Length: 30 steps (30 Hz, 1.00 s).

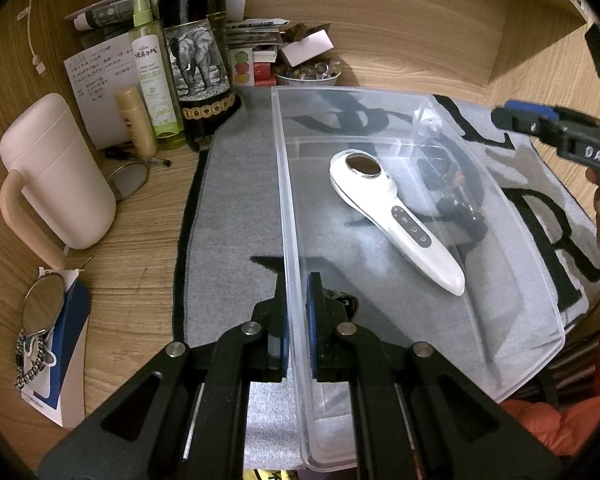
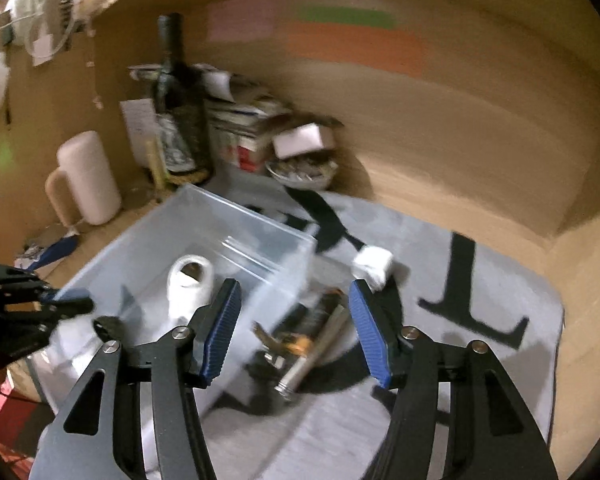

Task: Organize rigid objects
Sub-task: 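Grasp the silver metal tube by its end with the right gripper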

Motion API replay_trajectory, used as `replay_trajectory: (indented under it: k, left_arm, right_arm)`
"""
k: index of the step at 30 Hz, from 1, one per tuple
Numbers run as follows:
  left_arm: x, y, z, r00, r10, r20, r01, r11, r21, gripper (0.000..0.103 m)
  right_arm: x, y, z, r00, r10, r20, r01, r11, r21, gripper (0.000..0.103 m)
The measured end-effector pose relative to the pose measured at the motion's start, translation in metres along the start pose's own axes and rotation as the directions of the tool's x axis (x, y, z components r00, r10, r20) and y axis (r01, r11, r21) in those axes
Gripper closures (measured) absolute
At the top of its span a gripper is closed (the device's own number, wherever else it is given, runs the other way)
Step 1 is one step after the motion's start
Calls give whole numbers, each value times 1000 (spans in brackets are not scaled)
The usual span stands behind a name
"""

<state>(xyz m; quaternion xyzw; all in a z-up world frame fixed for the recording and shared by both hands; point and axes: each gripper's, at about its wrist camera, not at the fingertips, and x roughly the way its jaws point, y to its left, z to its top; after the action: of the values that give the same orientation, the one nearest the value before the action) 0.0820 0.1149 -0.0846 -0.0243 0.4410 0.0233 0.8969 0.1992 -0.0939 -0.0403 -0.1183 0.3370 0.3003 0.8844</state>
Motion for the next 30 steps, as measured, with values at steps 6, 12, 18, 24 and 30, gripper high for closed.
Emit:
replay_trajectory:
  k: [6, 12, 18, 24, 30]
  left_arm:
    - [0, 1, 0, 1000, 5, -4, -5, 1000, -2, 96]
    - [1, 1, 0, 1000, 7, -5, -7, 1000, -2, 96]
    - [1, 1, 0, 1000, 6, -4, -6, 1000, -2, 96]
    - [6, 0, -1, 1000, 2, -16, -2, 1000, 0, 96]
    - [6, 1, -1, 1000, -1, -17, 1, 1000, 4, 96]
  right_arm:
    - [21, -17, -22, 997, -8, -78, 11, 999, 42, 50]
    - [53, -23, -44, 984, 13, -180, -1, 998, 65, 50]
    - [73, -23, -54, 976, 17, -216, -1, 997, 76, 50]
    - [80, -25, -55, 975, -7, -221, 22, 998, 65, 58]
    - [74, -32, -59, 976, -26, -215, 40, 997, 59, 88]
